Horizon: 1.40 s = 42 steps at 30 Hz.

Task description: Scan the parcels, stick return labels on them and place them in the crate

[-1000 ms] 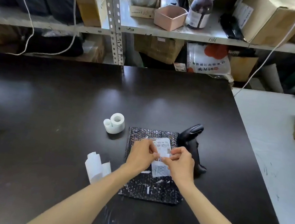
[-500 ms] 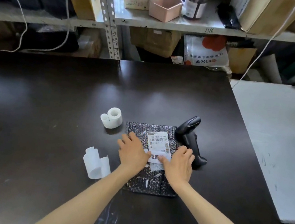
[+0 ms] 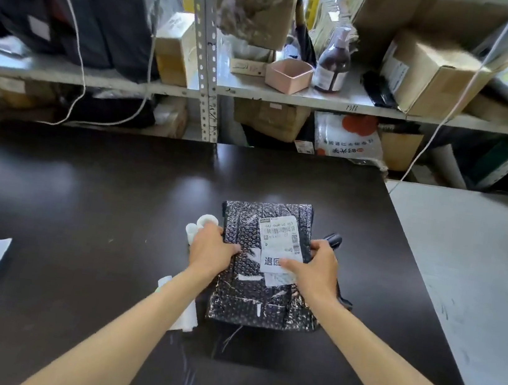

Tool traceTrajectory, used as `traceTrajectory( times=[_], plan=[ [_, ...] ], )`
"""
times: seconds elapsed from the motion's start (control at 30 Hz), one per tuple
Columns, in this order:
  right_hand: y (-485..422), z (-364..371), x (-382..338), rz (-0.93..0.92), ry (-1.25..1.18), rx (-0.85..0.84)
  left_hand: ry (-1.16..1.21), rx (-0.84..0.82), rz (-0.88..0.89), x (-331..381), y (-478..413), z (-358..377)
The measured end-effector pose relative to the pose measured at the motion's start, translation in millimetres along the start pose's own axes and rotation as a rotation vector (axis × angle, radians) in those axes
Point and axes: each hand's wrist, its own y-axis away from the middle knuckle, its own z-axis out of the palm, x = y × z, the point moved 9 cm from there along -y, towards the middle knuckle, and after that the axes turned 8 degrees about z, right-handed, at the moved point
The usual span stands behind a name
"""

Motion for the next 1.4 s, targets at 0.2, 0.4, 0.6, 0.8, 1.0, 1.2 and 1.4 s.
traceTrajectory(
  times=[0.2,0.4,0.6,0.8,1.0,1.2,1.4],
  plan=[
    [3.1,-9.7,-34.4,-0.088,0.029,0.037,-0.022,0.062,0.082,27.9,-9.4,-32.4],
    [17.4,-15.9,-28.8,-0.060,-0.005,0.101,-0.089,0.000,0.144,35.6,-13.5,-32.4],
    [63.8,-35.8,-1.4,0.080,-0.101,0.270,-0.130,-0.180,0.334,63.8,-10.5,-14.5],
    [164.3,-73.3,62.6,0.277,-0.169,0.548,-0.235,-0.443,0.558,85.6,57.5,39.5],
    [292.0,-116.0,149.9,0.471,-0.265,0.795,-0.255,-0.738,0.735,101.3,188.0,113.6],
    [418.8,-147.4,233.3,0.671,-0.353,1.019,-0.340,-0.997,0.914,98.0,334.5,177.4],
    [482.3,-162.6,295.5,0.789,-0.394,1.106,-0.418,-1.065,1.003,80.6,419.9,219.9]
  ],
)
